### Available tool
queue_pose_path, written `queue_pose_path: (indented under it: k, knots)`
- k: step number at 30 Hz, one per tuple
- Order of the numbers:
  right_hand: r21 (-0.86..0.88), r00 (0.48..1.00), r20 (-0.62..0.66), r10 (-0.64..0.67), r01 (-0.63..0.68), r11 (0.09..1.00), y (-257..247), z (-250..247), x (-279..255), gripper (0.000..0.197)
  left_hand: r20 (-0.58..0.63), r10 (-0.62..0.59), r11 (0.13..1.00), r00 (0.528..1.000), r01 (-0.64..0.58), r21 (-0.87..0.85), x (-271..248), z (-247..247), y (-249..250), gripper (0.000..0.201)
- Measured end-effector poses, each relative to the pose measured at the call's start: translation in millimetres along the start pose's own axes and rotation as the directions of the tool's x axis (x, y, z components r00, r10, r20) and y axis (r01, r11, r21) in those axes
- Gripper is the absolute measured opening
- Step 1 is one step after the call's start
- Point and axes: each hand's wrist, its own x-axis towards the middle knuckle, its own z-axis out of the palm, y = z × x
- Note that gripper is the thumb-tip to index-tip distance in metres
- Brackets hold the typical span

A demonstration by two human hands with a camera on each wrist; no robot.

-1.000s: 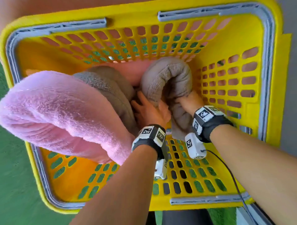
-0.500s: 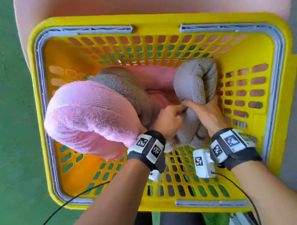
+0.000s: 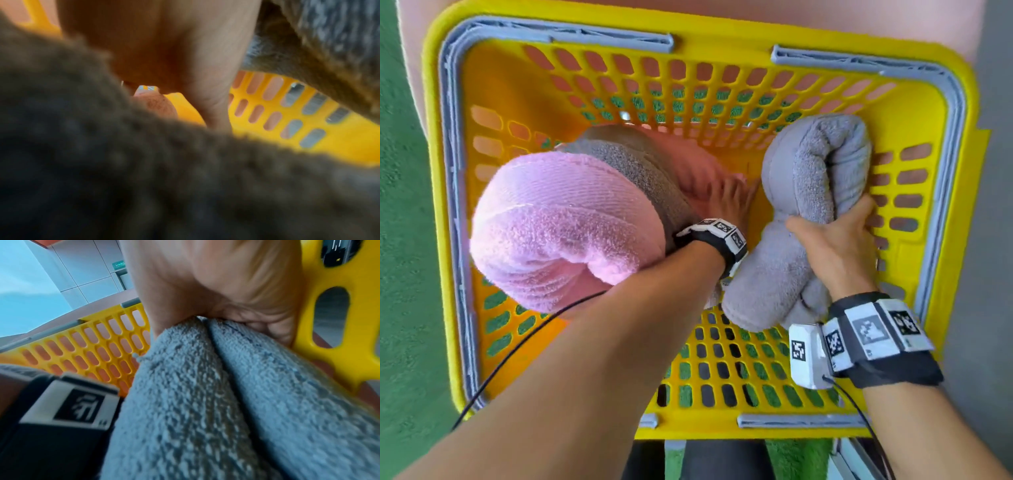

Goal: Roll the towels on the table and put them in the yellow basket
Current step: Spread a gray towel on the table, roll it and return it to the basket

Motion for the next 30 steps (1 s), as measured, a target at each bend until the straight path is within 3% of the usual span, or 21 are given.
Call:
queue_pose_path:
  k: [4,7,10,11,14,15,17,19,21,23,25,28,30]
  knots:
    - [-0.075,1.000,0.008,-0.029,0.030,0.997,1,13,15,0.101,0.031,0.041,0.996,0.999,-0.043,0.077,-20,3,-3,0.036]
    - [-0.167,1.000,0.024,-0.012,0.016,0.986,5,36,31,0.109,0.116,0.099,0.971,0.988,-0.121,0.204,-35,11,-2,0.041]
    - [-0.227,1.000,0.007,-0.012,0.014,0.974,6,74,52,0.112,0.207,0.058,0.964,0.977,-0.109,0.243,-42,17,2,0.048]
    - [-0.252,1.000,-0.002,-0.023,0.021,0.968,6,87,53,0.107,0.241,0.034,0.962,0.970,-0.097,0.255,-45,17,5,0.047]
    - [-0.359,0.996,-0.031,-0.080,0.063,0.931,14,122,62,0.065,0.273,0.038,0.943,0.961,-0.125,0.309,-51,19,14,0.045]
    - [-0.316,0.999,0.016,-0.044,0.046,0.948,13,125,67,0.063,0.275,0.038,0.953,0.961,-0.118,0.278,-51,19,13,0.044]
    - [-0.286,1.000,-0.026,-0.009,0.002,0.958,8,130,64,0.064,0.264,0.062,0.991,0.963,-0.091,0.101,-48,20,10,0.041]
    - [-0.288,0.995,0.034,0.092,-0.078,0.954,8,131,63,0.101,0.222,0.108,0.989,0.969,-0.081,-0.127,-57,2,7,0.038]
    - [-0.261,0.988,0.129,0.088,-0.052,0.964,8,113,59,0.121,0.123,0.041,0.913,0.992,0.013,-0.408,-75,-23,6,0.036]
    - [-0.223,0.965,0.261,0.029,0.031,0.974,6,92,53,0.108,0.088,-0.055,0.724,0.995,0.101,-0.683,-106,-55,4,0.037]
    - [-0.139,0.919,0.384,-0.092,0.156,0.978,4,68,35,0.077,0.017,-0.134,0.607,0.991,0.095,-0.789,-144,-78,-3,0.035]
    - [0.067,0.792,0.548,-0.269,0.280,0.958,-3,44,-12,0.030,-0.110,-0.285,0.512,0.952,0.054,-0.857,-200,-91,-23,0.021]
    - [0.103,0.688,0.635,-0.350,0.374,0.922,-10,37,-46,0.023,-0.091,-0.405,0.486,0.910,0.129,-0.865,-232,-92,-41,0.021]
